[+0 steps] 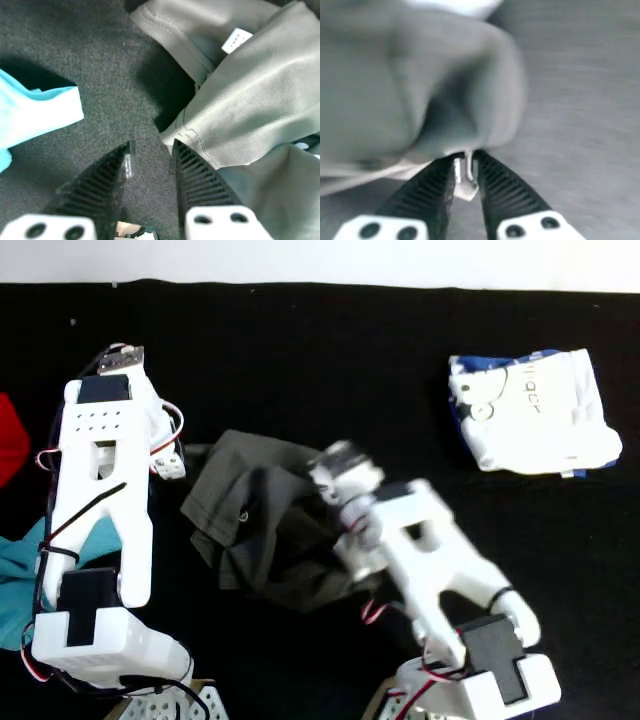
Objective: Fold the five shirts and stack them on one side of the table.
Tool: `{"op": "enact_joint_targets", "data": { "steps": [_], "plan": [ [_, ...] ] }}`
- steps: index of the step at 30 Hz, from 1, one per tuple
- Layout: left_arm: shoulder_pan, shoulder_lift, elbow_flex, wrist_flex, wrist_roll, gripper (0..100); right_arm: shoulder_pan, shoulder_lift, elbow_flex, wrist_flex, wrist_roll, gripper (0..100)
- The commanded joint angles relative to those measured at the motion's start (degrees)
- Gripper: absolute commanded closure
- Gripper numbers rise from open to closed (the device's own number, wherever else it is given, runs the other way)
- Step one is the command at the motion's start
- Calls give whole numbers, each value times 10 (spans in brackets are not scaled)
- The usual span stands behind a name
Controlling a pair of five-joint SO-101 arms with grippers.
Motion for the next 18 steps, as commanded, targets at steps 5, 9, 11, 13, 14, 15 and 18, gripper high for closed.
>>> {"op": "enact_joint_targets", "data": {
  "steps": [5, 9, 11, 13, 14, 15, 18],
  "plan": [
    [17, -3, -2, 14, -4, 870, 142, -156, -178, 109, 74, 994],
    [70, -8, -9, 66, -4, 870, 181, -218, -239, 137, 104, 994],
    [106, -8, -15, 91, -3, 870, 200, -234, -264, 136, 112, 994],
    [142, -8, -15, 107, -3, 870, 219, -240, -284, 136, 112, 994],
    [160, -8, -15, 113, -3, 870, 227, -240, -291, 136, 112, 994],
    [178, -8, -15, 117, -3, 870, 232, -239, -294, 135, 112, 994],
    [233, -8, -20, 121, -3, 870, 236, -239, -280, 116, 112, 994]
  ]
}}
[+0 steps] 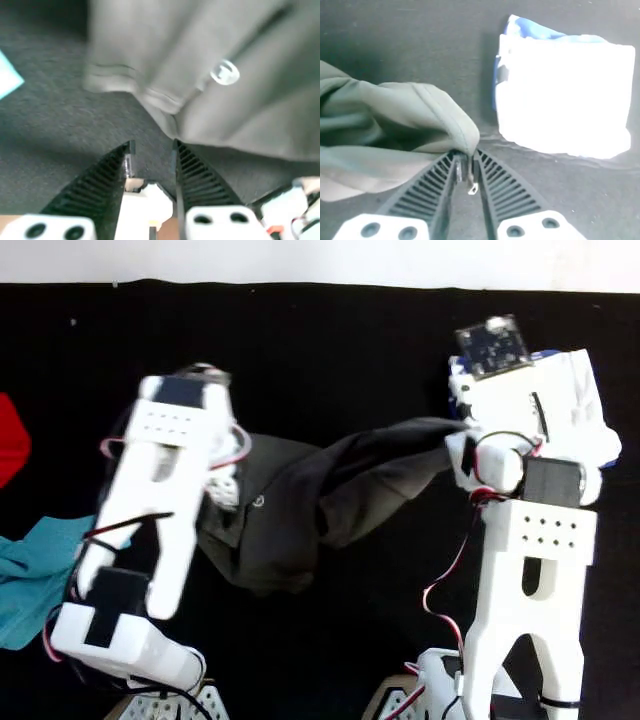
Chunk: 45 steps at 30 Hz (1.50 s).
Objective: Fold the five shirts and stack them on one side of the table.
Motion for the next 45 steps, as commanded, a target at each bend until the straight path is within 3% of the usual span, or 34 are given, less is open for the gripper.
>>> {"op": "enact_joint_targets", "data": {
  "steps": [1, 6, 12, 18, 21, 24, 28, 34, 45],
  "plan": [
    [71, -8, -21, 11, -2, 870, 15, -18, -11, -28, 7, 994],
    [149, -2, -1, -37, -2, 870, 31, -19, 2, -46, 8, 994],
    [150, 0, 100, -163, 11, 867, 87, -19, 18, -48, 52, 993],
    [71, 0, 191, -331, -10, 878, 90, -19, 73, -57, 70, 993],
    [8, 0, 169, -370, -17, 991, 90, -21, 116, -99, 69, 993],
    [-52, 0, 114, -377, -17, 990, 91, -24, 148, -132, 68, 993],
    [-92, -2, 20, -342, -17, 991, 92, -24, 160, -153, 43, 993],
    [-90, -7, -161, -184, -16, 991, 101, -49, 114, -152, -18, 993],
    [-89, -7, -451, 40, -14, 991, 101, -169, 28, -123, -20, 993]
  ]
}}
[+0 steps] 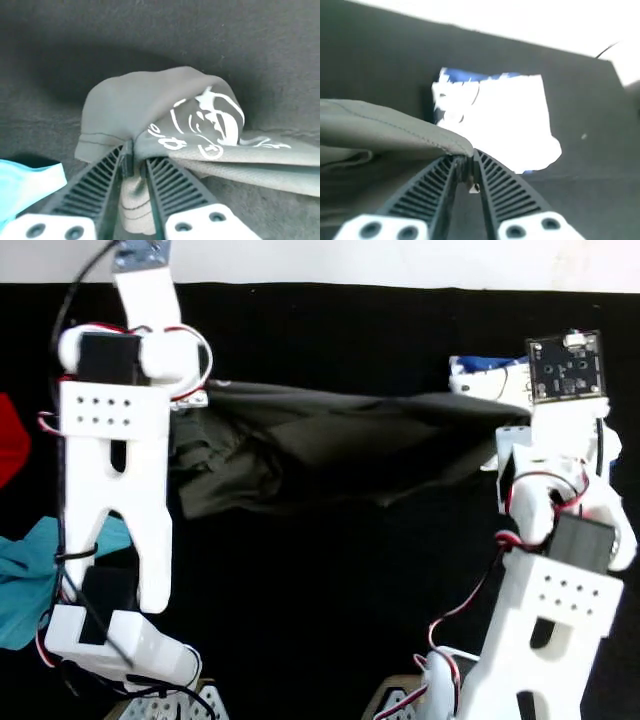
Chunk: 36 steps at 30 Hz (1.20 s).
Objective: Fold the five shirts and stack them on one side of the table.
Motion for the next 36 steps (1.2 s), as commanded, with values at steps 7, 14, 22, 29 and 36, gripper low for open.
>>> {"op": "enact_joint_targets", "data": {
  "steps": [7, 14, 22, 29, 36],
  "plan": [
    [-7, -43, -136, 77, 8, 991, 11, -34, -113, 0, -7, 993],
    [39, -125, -101, 77, 11, 991, 16, 50, -117, 0, -7, 993],
    [126, -120, 30, 38, 48, 991, 47, 114, -80, 31, -4, 993],
    [227, -24, 74, 8, 106, 991, 65, 86, 21, 44, 26, 929],
    [299, 91, 79, -36, 109, 990, 102, -23, 67, 62, 26, 775]
  ]
}}
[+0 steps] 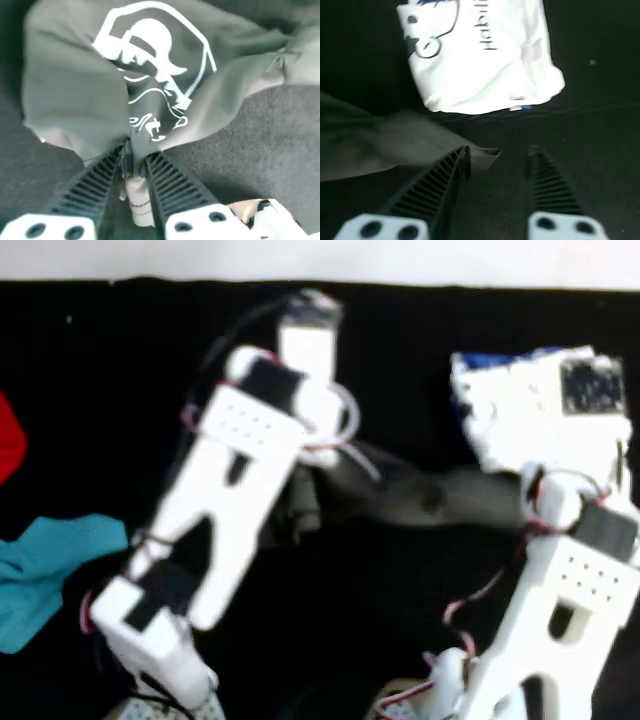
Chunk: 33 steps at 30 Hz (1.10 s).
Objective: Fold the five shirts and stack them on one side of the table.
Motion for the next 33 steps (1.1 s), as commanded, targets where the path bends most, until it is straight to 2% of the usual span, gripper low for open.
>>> {"op": "enact_joint_targets", "data": {
  "steps": [1, 4, 7, 14, 18, 22, 24, 29, 33],
  "plan": [
    [41, 13, -4, -28, 4, 987, 4, -76, 12, 33, 7, 775],
    [71, 13, -13, -36, 4, 954, -44, -116, 51, 71, 6, 775],
    [61, 13, -64, -4, 4, 831, -85, -131, 106, 72, 5, 775],
    [-94, 16, -173, 79, 0, 829, -182, -131, 203, 17, -74, 772],
    [-210, 20, -113, 80, -18, 829, -284, -127, 232, 13, -94, 764],
    [-290, 19, -24, 76, -62, 829, -387, -74, 242, 14, -133, 673],
    [-323, 19, 3, 60, -62, 829, -425, -43, 238, 12, -154, 670],
    [-378, 19, 40, 29, -62, 829, -509, 26, 209, 11, -164, 670],
    [-389, 18, 53, 31, -62, 829, -514, 93, 211, -39, -164, 670]
  ]
}}
